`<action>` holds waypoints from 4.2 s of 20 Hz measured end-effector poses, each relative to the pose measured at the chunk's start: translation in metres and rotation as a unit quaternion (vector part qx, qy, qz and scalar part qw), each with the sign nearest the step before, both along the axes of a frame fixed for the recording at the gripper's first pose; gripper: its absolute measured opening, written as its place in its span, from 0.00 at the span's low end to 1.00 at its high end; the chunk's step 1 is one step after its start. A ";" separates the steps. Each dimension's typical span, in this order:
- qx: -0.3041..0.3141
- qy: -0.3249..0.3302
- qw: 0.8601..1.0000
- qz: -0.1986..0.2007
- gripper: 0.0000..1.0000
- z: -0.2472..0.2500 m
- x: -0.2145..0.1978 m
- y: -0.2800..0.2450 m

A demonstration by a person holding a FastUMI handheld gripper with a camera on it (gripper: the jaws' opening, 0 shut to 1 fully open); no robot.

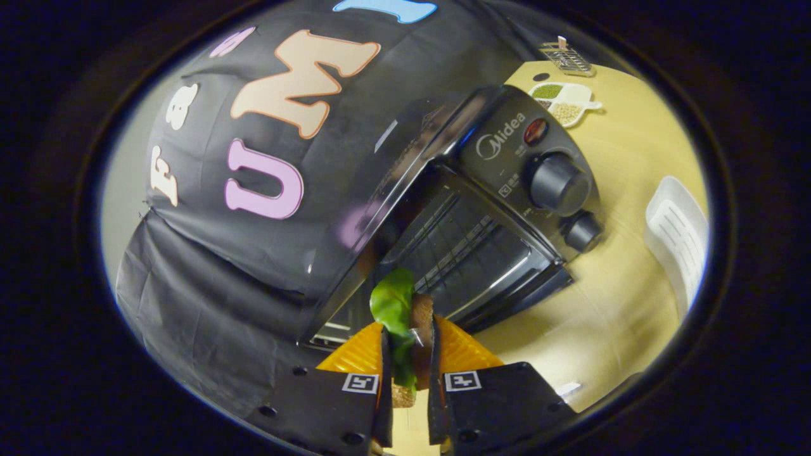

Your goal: Open the toaster oven, put the food inside, and close the toaster oven door.

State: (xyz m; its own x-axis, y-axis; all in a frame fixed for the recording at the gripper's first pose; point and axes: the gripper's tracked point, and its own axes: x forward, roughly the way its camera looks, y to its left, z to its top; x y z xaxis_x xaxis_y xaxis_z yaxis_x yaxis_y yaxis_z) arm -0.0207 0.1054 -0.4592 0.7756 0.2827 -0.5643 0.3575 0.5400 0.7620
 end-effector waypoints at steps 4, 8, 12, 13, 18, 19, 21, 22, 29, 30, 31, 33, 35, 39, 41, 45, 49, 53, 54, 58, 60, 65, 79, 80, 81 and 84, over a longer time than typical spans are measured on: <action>0.021 -0.013 0.999 -0.026 0.23 -0.008 0.025 0.002; 0.032 -0.028 0.998 -0.047 0.24 -0.015 0.047 -0.002; 0.009 -0.039 0.998 -0.056 0.23 -0.025 0.058 -0.015; -0.001 -0.043 0.997 -0.059 0.23 -0.025 0.061 -0.020; -0.075 -0.055 0.995 -0.046 0.43 -0.025 0.055 -0.027; -0.093 -0.057 0.993 -0.046 0.49 -0.024 0.052 -0.029; -0.127 -0.054 0.990 -0.042 0.61 -0.026 0.047 -0.039; -0.140 -0.054 0.988 -0.041 0.64 -0.026 0.044 -0.043; -0.186 -0.052 0.981 -0.009 0.85 -0.010 0.018 -0.054; -0.192 -0.052 0.980 -0.001 0.88 -0.006 0.011 -0.056; -0.196 -0.049 0.979 0.006 0.91 -0.004 0.006 -0.057; -0.200 -0.049 0.978 0.022 0.91 0.006 -0.008 -0.058; -0.205 -0.046 0.977 0.045 0.91 0.012 -0.024 -0.057; -0.211 -0.035 0.972 0.103 0.91 0.021 -0.062 -0.050; -0.210 -0.026 0.967 0.140 0.91 0.019 -0.083 -0.042; -0.205 -0.005 0.951 0.232 0.91 0.008 -0.129 -0.018; -0.190 0.028 0.937 0.291 0.91 -0.010 -0.160 -0.001; -0.185 0.074 0.918 0.344 0.92 -0.031 -0.190 -0.002; -0.187 0.088 0.911 0.356 0.92 -0.039 -0.197 -0.005; -0.217 0.128 0.894 0.372 0.92 -0.064 -0.206 -0.021; -0.222 0.124 0.894 0.369 0.92 -0.065 -0.199 -0.025; -0.230 0.108 0.899 0.357 0.92 -0.057 -0.187 -0.030; -0.269 -0.038 0.919 0.286 0.91 0.042 -0.089 -0.039; -0.275 -0.054 0.918 0.280 0.91 0.050 -0.080 -0.040; -0.282 -0.064 0.917 0.274 0.91 0.057 -0.072 -0.043; -0.298 -0.086 0.915 0.258 0.91 0.074 -0.055 -0.055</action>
